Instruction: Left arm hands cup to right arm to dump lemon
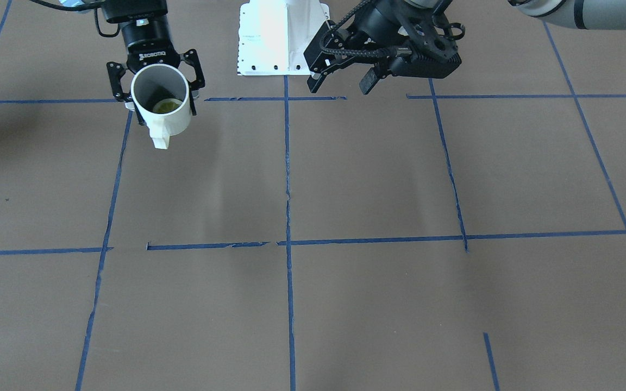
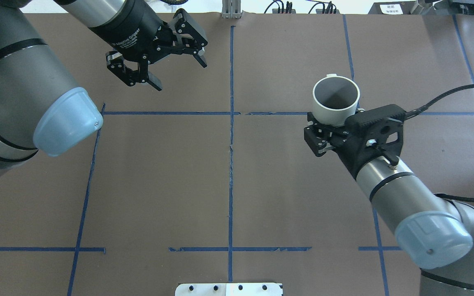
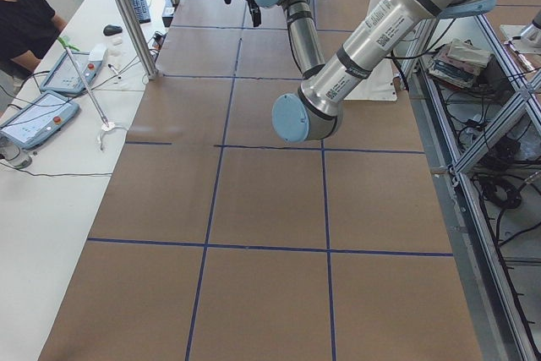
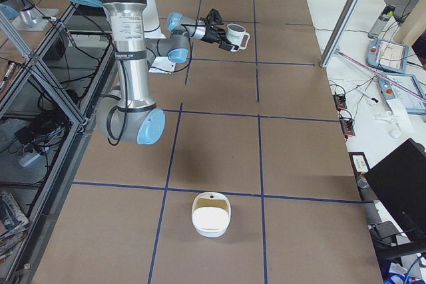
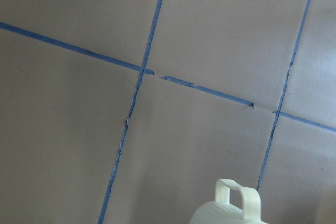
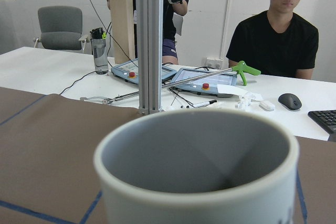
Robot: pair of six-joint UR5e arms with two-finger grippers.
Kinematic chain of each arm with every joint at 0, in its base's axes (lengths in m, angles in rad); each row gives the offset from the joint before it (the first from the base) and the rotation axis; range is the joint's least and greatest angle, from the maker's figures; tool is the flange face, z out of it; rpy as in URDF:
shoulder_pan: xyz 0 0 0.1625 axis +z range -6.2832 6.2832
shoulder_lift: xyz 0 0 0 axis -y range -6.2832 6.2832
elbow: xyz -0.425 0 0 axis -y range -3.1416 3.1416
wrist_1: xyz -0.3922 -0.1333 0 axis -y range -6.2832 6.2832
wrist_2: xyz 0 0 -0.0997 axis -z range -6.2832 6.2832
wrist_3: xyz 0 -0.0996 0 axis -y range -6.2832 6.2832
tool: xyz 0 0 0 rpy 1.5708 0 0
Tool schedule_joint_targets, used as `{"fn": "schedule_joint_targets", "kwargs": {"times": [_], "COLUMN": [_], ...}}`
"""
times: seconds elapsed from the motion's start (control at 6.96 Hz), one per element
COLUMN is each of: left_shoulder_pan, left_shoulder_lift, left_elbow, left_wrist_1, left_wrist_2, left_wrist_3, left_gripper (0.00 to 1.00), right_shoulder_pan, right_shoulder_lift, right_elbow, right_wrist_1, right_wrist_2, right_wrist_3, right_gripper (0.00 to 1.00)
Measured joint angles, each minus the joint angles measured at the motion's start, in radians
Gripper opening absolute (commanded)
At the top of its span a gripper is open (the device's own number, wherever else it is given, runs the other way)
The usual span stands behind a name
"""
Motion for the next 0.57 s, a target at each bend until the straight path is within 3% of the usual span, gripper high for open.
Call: {"fn": "schedule_joint_targets", "kwargs": {"times": [0.14, 0.57], "left_shoulder_pan": [0.000, 0.001], "left_shoulder_lift": [0.005, 0.011], "left_elbow": [-0.003, -0.005], "left_wrist_1": [0.000, 0.001], "left_wrist_2": [0.000, 0.000], "left_wrist_3": [0.000, -0.001], "left_gripper": [1.00, 1.00], "right_shoulder_pan": [0.032, 0.191], "right_shoulder_lift": [-0.092, -0.338], "right_elbow": [0.004, -0.011], "right_wrist_1": [0.113, 0.402], "right_wrist_2": [0.027, 0.222], "right_wrist_3": [0.040, 0.073], "right_gripper": [0.25, 0.24]}}
